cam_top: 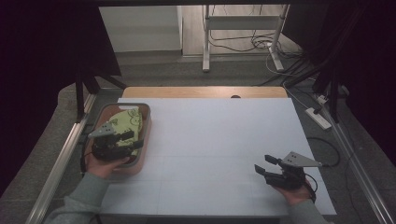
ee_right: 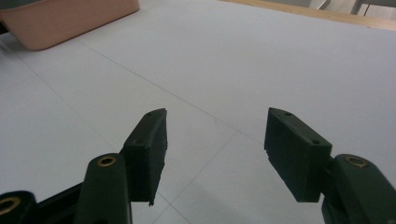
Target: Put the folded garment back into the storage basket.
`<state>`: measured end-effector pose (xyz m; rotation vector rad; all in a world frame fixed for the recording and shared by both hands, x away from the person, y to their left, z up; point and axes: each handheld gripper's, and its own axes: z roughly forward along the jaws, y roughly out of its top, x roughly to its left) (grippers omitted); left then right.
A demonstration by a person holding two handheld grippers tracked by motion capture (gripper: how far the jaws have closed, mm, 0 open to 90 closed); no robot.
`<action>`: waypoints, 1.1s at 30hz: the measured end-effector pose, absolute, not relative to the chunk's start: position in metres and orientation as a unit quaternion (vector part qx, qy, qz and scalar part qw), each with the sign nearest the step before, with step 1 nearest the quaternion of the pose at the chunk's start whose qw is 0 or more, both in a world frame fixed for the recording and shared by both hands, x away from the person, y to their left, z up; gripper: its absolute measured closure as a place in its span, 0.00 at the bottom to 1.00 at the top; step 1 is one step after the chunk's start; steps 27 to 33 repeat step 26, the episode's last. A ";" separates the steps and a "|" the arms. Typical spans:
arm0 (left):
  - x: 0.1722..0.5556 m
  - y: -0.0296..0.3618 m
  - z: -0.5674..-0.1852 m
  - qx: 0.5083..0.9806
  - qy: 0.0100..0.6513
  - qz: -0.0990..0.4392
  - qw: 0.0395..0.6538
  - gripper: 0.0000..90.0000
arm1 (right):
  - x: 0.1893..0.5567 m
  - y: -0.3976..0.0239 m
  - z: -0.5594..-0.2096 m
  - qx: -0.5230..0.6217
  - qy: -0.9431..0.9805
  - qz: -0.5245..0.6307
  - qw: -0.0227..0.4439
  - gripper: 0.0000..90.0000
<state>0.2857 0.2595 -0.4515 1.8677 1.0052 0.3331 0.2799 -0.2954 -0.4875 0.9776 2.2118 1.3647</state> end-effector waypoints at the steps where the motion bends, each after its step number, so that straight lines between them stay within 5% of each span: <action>1: 0.282 0.256 -0.453 0.764 0.407 0.133 0.482 0.42 | 0.280 -0.296 -0.487 0.346 0.783 0.483 0.182 0.44; 33: 0.252 0.228 -0.474 0.778 0.377 0.108 0.491 0.39 | 0.277 -0.308 -0.479 0.333 0.779 0.494 0.196 0.44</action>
